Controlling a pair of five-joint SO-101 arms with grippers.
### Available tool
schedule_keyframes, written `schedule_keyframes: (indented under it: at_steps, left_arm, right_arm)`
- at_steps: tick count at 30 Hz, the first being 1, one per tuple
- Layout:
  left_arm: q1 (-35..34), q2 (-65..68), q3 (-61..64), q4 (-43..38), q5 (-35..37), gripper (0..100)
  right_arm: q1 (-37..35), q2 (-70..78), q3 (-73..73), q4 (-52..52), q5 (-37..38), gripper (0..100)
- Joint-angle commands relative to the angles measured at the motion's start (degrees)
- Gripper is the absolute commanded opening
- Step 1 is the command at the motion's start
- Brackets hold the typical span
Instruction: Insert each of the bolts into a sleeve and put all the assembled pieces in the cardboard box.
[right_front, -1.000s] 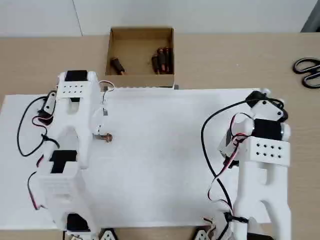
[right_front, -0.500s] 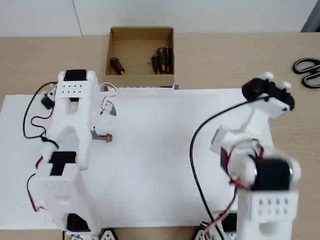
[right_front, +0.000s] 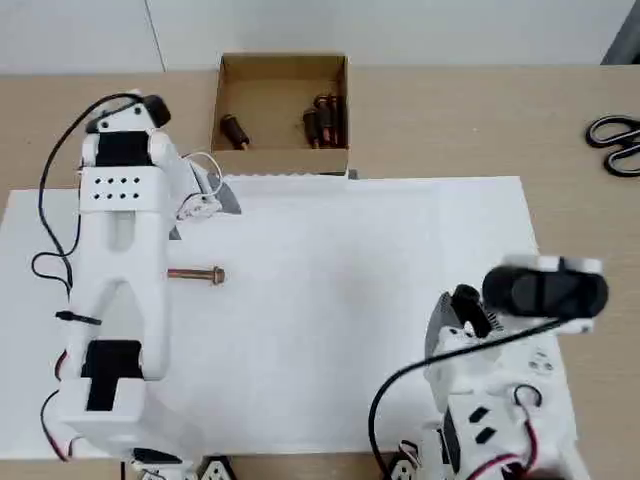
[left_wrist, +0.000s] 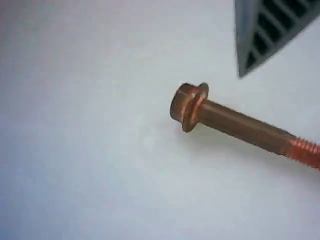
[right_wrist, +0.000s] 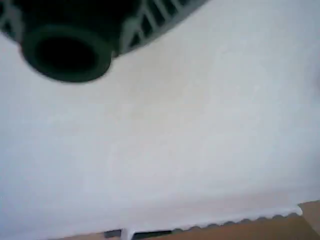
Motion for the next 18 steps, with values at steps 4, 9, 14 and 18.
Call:
schedule_keyframes:
  at_steps: [4,9,14,18]
  left_arm:
    - [-0.4,-3.0,0.4,1.7,-27.4,30]
    - [-0.9,-2.7,8.4,1.7,-40.4,30]
    - [-0.8,-2.8,11.4,1.6,-55.5,21]
    - [-0.4,-3.4,10.9,1.3,-66.0,14]
  right_arm:
    - [0.0,-10.7,9.6,-3.1,5.3,0.2]
    - [-0.2,-10.5,9.9,-5.4,4.5,0.2]
    - [-0.3,-10.6,10.0,-5.8,4.4,0.2]
    - [-0.3,-10.7,12.0,-7.3,4.2,0.2]
